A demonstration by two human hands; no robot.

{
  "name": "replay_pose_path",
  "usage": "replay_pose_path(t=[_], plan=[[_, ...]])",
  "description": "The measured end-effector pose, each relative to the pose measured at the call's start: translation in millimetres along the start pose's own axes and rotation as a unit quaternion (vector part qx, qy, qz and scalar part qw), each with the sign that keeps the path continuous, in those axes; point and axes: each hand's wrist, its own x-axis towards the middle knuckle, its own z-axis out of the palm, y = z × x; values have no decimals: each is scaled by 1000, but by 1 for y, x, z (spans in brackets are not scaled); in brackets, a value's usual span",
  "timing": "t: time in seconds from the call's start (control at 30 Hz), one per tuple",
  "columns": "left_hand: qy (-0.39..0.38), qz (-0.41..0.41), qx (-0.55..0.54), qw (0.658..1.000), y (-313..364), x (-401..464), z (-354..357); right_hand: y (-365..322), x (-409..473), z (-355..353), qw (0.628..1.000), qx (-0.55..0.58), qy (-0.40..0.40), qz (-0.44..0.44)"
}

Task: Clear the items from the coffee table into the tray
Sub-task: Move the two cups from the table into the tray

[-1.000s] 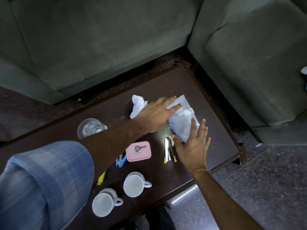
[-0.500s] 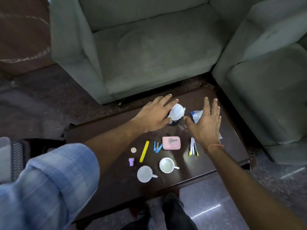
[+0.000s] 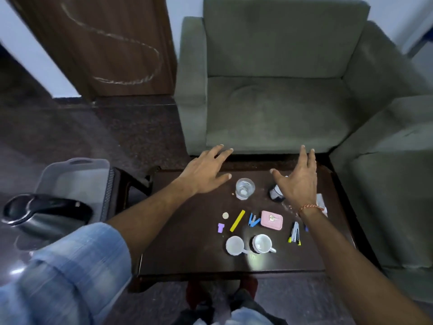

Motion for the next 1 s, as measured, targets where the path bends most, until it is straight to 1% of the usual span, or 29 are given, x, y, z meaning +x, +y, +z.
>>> replay_pose_path(t=[0.17, 0.27, 0.5, 0.6, 0.73, 0.83, 1.0], plan=[[-15, -51, -26, 998, -18, -40, 7, -14, -12, 15, 999, 3, -31, -29], [-50, -68, -40, 996, -14, -53, 23, -5, -24, 24, 998, -6, -63, -22], [-87, -69, -45, 993, 20, -52, 63, 34, -37, 34, 988, -23, -150, -23], [-108, -62, -44, 991, 38, -46, 79, 47, -39, 35, 984, -14, -174, -19], [-135, -59, -51, 988, 57, -39, 106, 67, -44, 42, 976, -33, -212, -35], [-156, -69, -56, 984, 62, -39, 132, 83, -48, 56, 967, -43, -246, -39], [-201, -93, -81, 972, 60, -47, 182, 113, -61, 92, 954, -21, -297, -20]])
